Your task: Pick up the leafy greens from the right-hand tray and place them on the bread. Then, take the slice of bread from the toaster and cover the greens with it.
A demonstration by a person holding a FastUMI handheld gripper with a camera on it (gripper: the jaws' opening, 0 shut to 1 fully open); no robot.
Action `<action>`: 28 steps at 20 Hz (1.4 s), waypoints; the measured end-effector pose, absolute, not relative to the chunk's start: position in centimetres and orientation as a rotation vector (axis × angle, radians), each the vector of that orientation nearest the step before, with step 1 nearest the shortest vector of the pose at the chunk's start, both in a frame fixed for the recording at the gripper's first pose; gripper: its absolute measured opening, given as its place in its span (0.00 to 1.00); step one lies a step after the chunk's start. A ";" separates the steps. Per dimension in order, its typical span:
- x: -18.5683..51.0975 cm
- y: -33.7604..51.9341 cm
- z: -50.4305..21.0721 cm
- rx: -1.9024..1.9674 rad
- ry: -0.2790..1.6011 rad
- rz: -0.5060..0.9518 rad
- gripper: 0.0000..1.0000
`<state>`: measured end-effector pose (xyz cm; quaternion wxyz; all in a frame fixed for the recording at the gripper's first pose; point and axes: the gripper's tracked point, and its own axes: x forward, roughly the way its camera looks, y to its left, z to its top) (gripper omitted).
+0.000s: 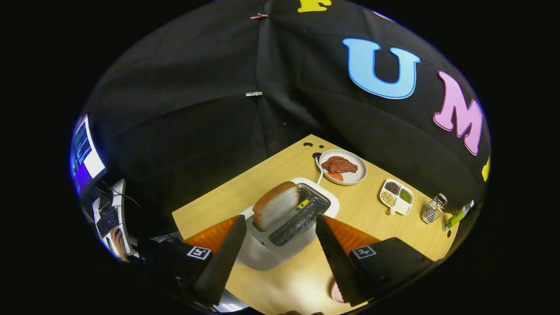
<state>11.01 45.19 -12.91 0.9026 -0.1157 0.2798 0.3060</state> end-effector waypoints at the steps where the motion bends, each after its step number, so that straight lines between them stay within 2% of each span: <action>1: 11.4 46.0 -13.2 -0.243 0.576 0.625 0.99; 11: 15.1 49.4 -16.3 -0.198 0.520 0.487 0.99; 15: 15.2 49.0 -16.4 -0.201 0.530 0.472 0.68; 17: 15.5 48.9 -16.6 -0.191 0.543 0.459 0.48; 19: 15.5 48.5 -16.6 -0.185 0.561 0.442 0.37; 20: 15.5 48.1 -16.6 -0.179 0.573 0.426 0.29; 23: 15.2 48.6 -16.6 -0.142 0.594 0.435 0.16; 28: 15.3 48.3 -14.9 -0.112 0.591 0.471 0.12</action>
